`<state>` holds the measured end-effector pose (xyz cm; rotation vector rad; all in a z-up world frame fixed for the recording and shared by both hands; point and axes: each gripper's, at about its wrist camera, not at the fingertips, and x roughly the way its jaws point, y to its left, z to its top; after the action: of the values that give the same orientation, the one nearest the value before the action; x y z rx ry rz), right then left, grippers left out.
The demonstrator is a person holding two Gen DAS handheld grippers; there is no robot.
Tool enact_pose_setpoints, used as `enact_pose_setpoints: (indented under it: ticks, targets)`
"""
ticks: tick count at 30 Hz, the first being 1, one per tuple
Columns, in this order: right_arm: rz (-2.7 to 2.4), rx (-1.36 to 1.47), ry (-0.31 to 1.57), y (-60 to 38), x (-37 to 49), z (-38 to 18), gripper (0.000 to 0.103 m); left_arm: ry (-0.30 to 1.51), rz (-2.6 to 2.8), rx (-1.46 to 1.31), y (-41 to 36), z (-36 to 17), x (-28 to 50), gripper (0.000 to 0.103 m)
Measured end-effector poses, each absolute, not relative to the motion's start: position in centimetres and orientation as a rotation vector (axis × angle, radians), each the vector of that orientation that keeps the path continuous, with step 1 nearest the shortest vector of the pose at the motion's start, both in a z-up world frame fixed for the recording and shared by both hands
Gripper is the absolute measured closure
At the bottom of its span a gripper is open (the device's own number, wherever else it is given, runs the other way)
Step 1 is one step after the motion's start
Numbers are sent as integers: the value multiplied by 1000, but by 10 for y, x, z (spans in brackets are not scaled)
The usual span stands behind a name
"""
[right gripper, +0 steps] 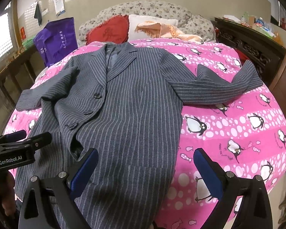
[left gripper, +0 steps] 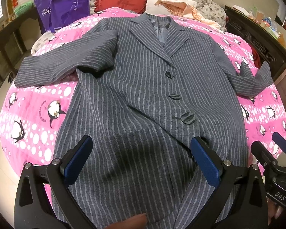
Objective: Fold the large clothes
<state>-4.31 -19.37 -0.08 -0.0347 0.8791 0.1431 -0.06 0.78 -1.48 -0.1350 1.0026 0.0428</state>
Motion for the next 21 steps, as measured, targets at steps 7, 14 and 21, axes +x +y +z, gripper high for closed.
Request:
enact_pose_setpoints:
  ticks: [7, 14, 21]
  targets:
    - [141, -33, 887, -193, -44, -2, 4, 1004, 39, -134, 7, -16, -2, 0]
    - [132, -32, 890, -191, -46, 0, 4, 996, 37, -142, 9, -14, -5, 0]
    - [128, -45, 876, -187, -54, 8, 4, 976, 37, -153, 12, -6, -13, 0]
